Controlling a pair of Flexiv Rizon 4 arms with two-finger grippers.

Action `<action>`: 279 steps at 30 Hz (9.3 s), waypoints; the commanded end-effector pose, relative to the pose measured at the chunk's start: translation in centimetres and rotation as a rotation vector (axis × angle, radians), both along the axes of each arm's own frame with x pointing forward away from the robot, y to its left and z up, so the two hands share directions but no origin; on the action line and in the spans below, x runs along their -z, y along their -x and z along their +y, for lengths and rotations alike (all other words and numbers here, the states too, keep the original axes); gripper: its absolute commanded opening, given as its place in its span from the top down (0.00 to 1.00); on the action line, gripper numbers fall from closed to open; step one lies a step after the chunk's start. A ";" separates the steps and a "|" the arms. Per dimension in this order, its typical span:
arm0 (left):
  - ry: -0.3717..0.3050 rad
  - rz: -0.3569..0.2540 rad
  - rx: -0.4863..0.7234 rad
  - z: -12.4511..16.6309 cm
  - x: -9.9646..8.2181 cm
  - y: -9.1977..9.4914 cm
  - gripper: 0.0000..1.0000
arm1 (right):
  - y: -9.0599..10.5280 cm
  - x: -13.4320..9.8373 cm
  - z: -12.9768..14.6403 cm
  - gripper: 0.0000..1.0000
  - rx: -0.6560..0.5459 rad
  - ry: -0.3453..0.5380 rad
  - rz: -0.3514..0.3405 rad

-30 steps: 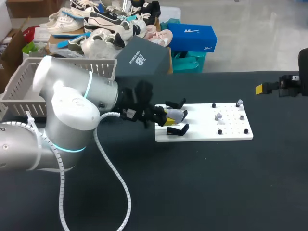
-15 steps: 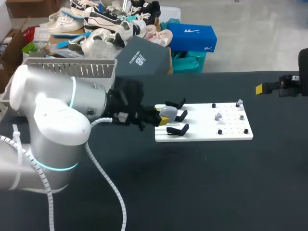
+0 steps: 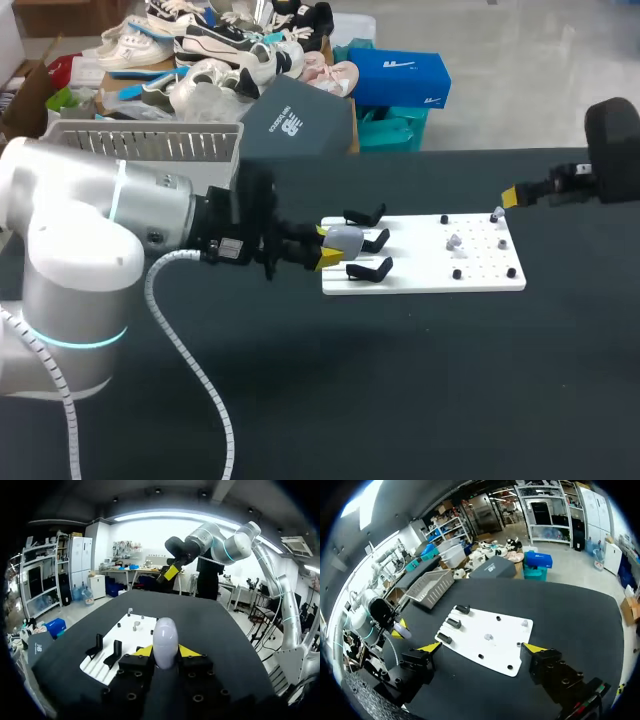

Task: Pick up each earbud case from the left stands, insert the matching earbuds, close the lid, and place the case in the box.

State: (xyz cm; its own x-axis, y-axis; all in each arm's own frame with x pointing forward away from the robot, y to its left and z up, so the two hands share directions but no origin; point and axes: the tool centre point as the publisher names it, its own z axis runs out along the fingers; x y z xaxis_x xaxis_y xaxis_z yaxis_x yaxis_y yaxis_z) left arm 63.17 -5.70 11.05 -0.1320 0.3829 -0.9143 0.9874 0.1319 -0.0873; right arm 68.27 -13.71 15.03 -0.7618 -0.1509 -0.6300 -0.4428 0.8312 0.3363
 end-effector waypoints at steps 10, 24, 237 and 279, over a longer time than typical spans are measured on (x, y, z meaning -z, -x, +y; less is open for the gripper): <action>0.084 -0.081 0.033 -4.2 -0.5 -2.7 1.00 | 1.6 -1.6 7.3 0.00 -0.171 0.061 0.055; 0.092 -0.098 0.044 -7.3 -1.2 -3.7 1.00 | 2.7 -0.2 13.1 0.00 -0.318 0.045 0.084; 0.229 -0.346 -0.011 -11.0 1.4 -4.4 1.00 | -8.4 10.1 -2.4 0.00 -0.057 0.602 0.146; 0.229 -0.346 -0.011 -11.0 1.4 -4.4 1.00 | -10.7 12.4 -2.1 0.41 -0.160 0.616 0.199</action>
